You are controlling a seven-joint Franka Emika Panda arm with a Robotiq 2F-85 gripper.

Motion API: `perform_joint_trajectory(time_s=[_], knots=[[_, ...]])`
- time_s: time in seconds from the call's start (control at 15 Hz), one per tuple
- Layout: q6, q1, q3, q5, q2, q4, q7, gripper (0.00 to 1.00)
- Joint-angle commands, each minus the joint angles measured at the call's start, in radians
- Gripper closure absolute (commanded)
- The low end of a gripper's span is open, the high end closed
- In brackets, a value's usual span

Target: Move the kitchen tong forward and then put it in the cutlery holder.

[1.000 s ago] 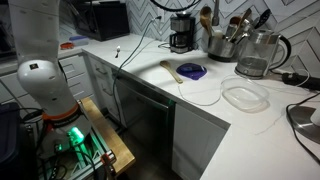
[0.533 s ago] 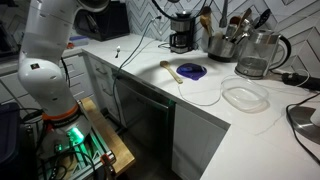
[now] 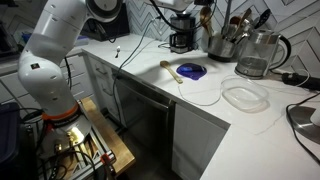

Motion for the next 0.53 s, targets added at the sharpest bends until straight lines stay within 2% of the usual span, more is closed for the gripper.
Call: perform_joint_trajectory(time_s=[0.0,0.47], knots=[[-0.009,0.001,-0.03,-0.003,0.057,0.057,0.039,0.97],[-0.003,0.003,-0.05,-0.002,0.093,0.053,0.06,0.97]])
